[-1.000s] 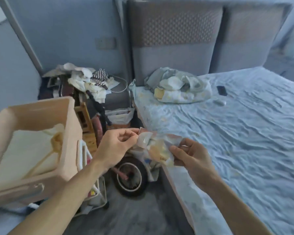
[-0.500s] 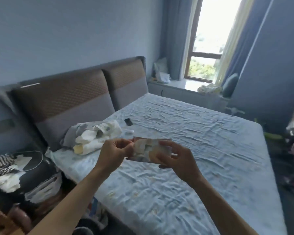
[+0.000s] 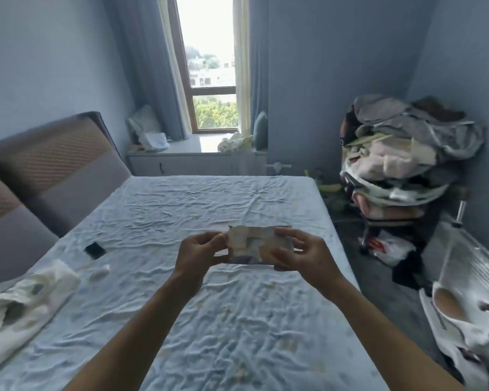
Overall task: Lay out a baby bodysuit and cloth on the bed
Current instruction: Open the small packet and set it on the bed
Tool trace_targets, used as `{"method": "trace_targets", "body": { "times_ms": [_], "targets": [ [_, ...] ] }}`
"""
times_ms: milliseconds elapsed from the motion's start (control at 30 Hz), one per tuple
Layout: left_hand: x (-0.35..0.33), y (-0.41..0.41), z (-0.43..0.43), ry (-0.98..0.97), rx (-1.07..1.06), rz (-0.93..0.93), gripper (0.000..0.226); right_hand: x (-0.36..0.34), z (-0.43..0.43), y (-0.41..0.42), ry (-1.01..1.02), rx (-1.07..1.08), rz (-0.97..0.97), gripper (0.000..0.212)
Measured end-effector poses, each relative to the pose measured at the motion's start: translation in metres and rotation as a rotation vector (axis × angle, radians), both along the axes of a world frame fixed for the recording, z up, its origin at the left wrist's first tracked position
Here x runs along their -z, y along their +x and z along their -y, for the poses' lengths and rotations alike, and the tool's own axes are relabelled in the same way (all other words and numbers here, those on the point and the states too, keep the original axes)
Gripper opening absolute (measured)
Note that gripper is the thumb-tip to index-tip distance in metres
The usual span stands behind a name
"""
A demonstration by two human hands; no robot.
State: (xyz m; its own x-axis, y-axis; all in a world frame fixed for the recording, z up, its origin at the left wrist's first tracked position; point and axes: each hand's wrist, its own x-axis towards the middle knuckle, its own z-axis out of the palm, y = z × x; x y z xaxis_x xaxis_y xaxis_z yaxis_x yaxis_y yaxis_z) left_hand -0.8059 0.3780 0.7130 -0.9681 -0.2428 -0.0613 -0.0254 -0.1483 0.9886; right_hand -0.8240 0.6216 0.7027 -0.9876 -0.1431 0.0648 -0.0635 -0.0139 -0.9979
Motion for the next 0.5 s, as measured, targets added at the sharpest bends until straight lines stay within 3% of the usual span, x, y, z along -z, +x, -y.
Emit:
{"method": "trace_targets", "body": {
  "times_ms": [267,500],
  "targets": [
    [0.142,-0.164,-0.054,0.022,0.069,0.095,0.011,0.134,-0.051,-0.136,0.020,0.053,0.074,0.039],
    [0.347,-0.249,-0.072,0.010,0.112,0.193,0.010,0.339,-0.066,-0.204,0.089,0.124,0.187,0.042]
  ]
}}
